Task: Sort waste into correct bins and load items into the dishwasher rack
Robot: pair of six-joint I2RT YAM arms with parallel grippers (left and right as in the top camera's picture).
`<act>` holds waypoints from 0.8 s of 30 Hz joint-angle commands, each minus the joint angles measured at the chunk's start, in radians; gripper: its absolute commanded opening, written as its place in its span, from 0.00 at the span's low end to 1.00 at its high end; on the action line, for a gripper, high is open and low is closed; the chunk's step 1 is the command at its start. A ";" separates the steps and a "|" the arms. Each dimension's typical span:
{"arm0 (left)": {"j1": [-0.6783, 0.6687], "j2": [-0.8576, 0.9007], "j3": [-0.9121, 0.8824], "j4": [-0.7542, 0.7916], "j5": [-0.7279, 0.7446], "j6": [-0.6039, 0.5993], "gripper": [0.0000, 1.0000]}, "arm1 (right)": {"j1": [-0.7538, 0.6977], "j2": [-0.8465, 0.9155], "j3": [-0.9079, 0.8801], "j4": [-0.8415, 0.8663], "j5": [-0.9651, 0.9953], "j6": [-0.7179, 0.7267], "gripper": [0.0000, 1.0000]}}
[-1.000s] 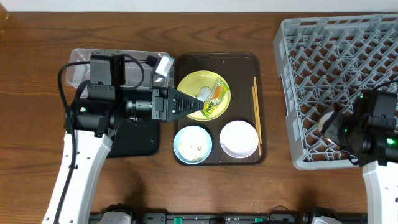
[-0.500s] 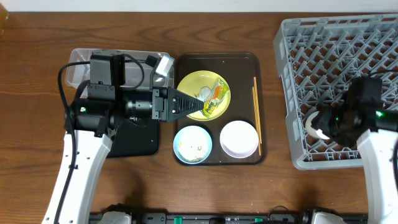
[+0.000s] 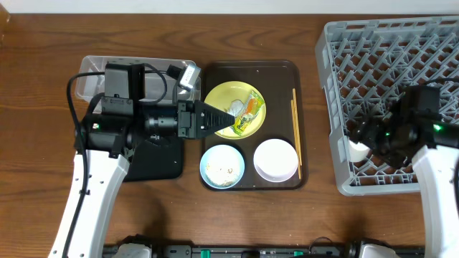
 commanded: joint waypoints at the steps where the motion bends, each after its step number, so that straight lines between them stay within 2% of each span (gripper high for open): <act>1: -0.023 -0.002 0.014 -0.047 -0.274 0.013 0.57 | -0.003 -0.089 0.040 0.022 -0.195 -0.101 0.86; 4: -0.079 0.000 0.013 -0.111 -0.563 0.013 0.57 | -0.003 -0.141 0.040 0.055 -0.337 -0.177 0.88; 7: -0.176 0.015 0.005 -0.151 -0.847 -0.024 0.56 | -0.003 -0.177 0.040 0.072 -0.407 -0.190 0.90; 12: -0.354 0.086 -0.020 -0.153 -1.142 -0.140 0.54 | -0.003 -0.192 0.040 0.083 -0.496 -0.204 0.91; 17: -0.481 0.217 -0.020 -0.151 -1.273 -0.238 0.52 | -0.003 -0.192 0.040 0.113 -0.703 -0.341 0.91; 24: -0.566 0.384 -0.020 -0.146 -1.312 -0.349 0.49 | -0.003 -0.192 0.040 0.110 -0.716 -0.351 0.91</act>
